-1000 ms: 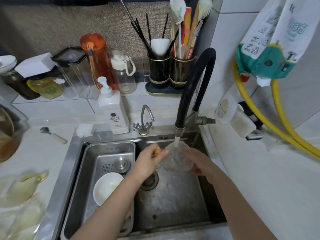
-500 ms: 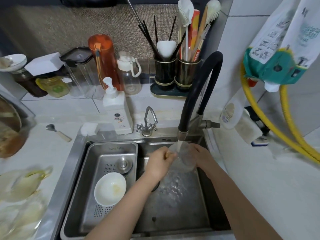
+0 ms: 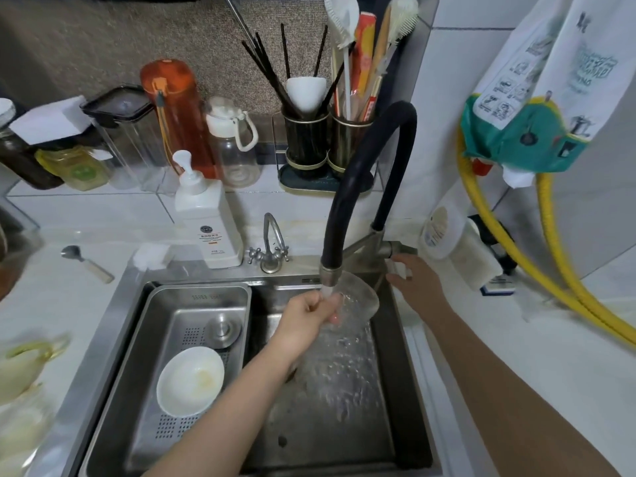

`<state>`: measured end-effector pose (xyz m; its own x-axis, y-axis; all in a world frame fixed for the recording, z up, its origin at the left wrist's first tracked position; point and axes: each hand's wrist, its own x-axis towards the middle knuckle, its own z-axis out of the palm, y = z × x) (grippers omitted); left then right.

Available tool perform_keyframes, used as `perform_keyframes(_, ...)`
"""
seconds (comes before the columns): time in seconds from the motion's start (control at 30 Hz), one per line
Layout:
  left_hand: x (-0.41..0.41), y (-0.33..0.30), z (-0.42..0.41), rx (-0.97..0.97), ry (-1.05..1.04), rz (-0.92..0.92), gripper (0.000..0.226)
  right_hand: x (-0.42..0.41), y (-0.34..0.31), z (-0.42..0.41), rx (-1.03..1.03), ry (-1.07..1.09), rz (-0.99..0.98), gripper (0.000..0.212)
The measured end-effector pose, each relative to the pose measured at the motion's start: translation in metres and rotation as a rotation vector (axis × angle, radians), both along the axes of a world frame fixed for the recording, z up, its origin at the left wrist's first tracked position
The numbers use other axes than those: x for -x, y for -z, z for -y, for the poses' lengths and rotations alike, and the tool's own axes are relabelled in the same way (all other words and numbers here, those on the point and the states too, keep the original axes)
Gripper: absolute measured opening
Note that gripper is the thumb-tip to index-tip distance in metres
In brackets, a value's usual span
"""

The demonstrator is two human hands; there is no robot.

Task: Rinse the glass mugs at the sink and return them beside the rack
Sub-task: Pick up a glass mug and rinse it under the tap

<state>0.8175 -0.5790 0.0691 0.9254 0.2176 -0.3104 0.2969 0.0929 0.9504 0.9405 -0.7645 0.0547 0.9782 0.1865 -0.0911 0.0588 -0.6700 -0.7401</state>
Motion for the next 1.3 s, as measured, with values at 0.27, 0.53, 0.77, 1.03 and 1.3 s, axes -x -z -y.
perform_keyframes(0.27, 0.002, -0.01, -0.004, 0.023, -0.051, 0.045, 0.016, -0.027, 0.015, 0.007, -0.014, 0.093, 0.029, 0.044)
perform_keyframes(0.53, 0.003, -0.019, 0.0, 0.151, -0.079, -0.016, 0.011, -0.03, 0.022, -0.001, -0.188, 0.118, 0.011, 0.033)
perform_keyframes(0.77, 0.004, -0.026, -0.003, 0.118, -0.05, -0.028, 0.015, -0.023, 0.022, -0.011, -0.198, 0.057, 0.019, 0.032)
perform_keyframes(1.03, 0.017, -0.03, -0.029, 0.308, -0.126, -0.109, 0.032, 0.082, 0.01, -0.025, -0.733, -0.089, -0.462, 0.034)
perform_keyframes(1.3, 0.047, -0.026, -0.051, 0.428, -0.16, -0.221, 0.021, 0.121, -0.013, -0.053, -0.662, -0.161, -0.4, 0.039)
